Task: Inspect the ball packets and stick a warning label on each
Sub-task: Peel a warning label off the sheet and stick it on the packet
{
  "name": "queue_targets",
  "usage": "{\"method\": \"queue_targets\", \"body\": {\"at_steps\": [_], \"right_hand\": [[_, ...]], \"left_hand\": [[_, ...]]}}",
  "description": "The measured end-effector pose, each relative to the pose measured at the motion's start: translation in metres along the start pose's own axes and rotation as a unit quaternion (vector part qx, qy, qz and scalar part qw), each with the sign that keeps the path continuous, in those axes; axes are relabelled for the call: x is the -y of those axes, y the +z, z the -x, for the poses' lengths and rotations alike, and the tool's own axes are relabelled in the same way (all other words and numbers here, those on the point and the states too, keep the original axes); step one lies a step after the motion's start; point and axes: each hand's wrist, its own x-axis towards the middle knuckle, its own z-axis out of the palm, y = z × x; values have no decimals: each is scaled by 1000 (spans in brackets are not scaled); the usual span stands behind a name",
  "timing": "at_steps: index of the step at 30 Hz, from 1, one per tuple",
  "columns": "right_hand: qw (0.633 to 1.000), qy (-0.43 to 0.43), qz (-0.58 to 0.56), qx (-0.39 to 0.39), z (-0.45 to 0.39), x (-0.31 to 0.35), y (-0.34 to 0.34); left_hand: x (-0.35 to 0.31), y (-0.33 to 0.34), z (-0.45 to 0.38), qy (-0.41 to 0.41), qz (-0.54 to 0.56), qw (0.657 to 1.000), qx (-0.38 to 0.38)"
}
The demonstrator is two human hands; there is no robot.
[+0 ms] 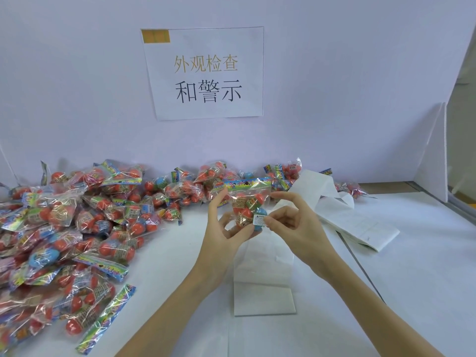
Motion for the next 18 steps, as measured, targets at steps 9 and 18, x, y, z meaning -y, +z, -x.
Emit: {"method": "queue_targets", "body": {"at_steps": [9, 18], "right_hand": [[1000, -6, 12, -4, 1, 2, 1], [998, -8, 67, -15, 4, 0, 6]], "left_hand": [[2, 0, -1, -2, -2, 1000, 5], [-2, 5, 1, 16, -10, 999, -38]]}}
